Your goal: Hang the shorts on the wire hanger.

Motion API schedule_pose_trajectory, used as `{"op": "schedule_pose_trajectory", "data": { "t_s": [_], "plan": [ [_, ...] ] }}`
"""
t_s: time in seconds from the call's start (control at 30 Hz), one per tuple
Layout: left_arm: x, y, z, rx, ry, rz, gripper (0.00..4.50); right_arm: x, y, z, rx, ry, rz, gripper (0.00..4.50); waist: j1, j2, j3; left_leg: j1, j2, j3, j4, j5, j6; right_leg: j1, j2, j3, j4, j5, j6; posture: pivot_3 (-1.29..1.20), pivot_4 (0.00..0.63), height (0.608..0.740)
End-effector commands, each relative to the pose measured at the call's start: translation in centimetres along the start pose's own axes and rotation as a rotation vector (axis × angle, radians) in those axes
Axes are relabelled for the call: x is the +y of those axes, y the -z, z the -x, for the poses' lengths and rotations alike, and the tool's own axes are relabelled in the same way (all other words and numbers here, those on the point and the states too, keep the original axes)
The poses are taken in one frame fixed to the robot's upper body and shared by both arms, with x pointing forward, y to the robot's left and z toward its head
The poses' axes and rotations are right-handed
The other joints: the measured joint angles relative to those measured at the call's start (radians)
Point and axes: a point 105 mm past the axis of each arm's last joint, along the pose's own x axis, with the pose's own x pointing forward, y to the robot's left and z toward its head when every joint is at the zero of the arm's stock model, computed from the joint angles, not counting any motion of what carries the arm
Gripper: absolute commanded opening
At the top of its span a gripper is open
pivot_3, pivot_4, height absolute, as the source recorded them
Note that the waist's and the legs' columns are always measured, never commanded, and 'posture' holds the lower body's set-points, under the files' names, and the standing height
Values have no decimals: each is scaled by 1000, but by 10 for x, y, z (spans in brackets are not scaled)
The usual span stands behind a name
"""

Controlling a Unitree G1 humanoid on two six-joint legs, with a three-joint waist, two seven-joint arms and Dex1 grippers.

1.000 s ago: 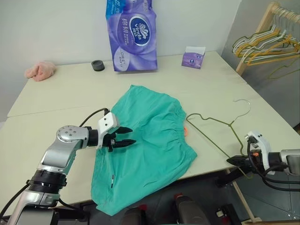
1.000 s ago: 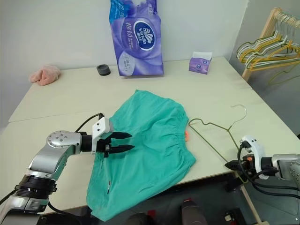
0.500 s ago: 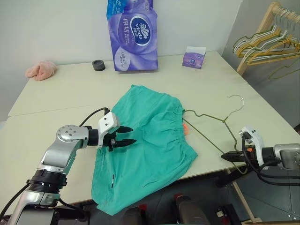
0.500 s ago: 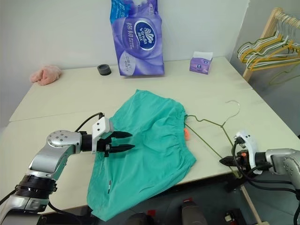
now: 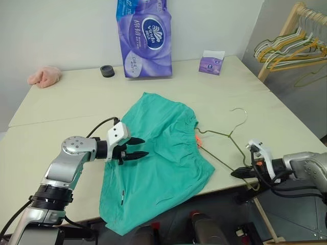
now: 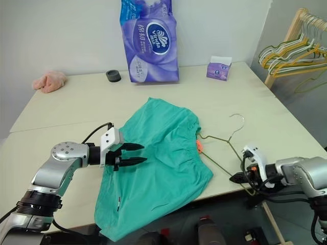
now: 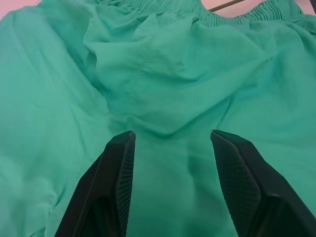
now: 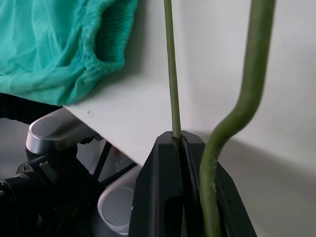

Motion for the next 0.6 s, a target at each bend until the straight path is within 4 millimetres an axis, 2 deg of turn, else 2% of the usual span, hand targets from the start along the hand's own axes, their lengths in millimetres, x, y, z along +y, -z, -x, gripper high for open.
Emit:
{"op": "schedule_pose_trajectory", "data": {
  "t_s": [0.03,0.17,0.37,0.47,0.6],
  "plan": [
    [3,-13,4,-25,-21,-55,2557,-3,-23,-5,-62,5,-21,0,-1,0,0,0,0,0,0,0,0,0,0,0,0,0,0,-213,99,740],
    [4,-13,4,-24,-23,-59,2557,-6,-40,-17,-111,-5,-138,0,0,0,0,0,0,-1,0,0,0,0,0,0,0,3,-5,-208,94,740],
    [2,-12,3,-22,-23,-68,2557,5,-58,-36,-144,-35,-266,0,1,1,-1,-4,0,-2,1,0,0,-3,-1,-1,3,3,-5,-197,89,740],
    [2,-12,3,-23,-25,-69,2557,3,-73,-37,-216,-3,-274,0,1,1,-1,-5,-1,-2,1,0,0,-6,-1,-1,4,4,-5,-191,87,740],
    [6,-18,5,-69,-65,-40,2557,19,-90,-32,-303,-34,-184,0,1,2,-1,-13,-2,-2,2,0,0,-14,-2,-1,8,4,-5,-189,81,740]
  ]
}}
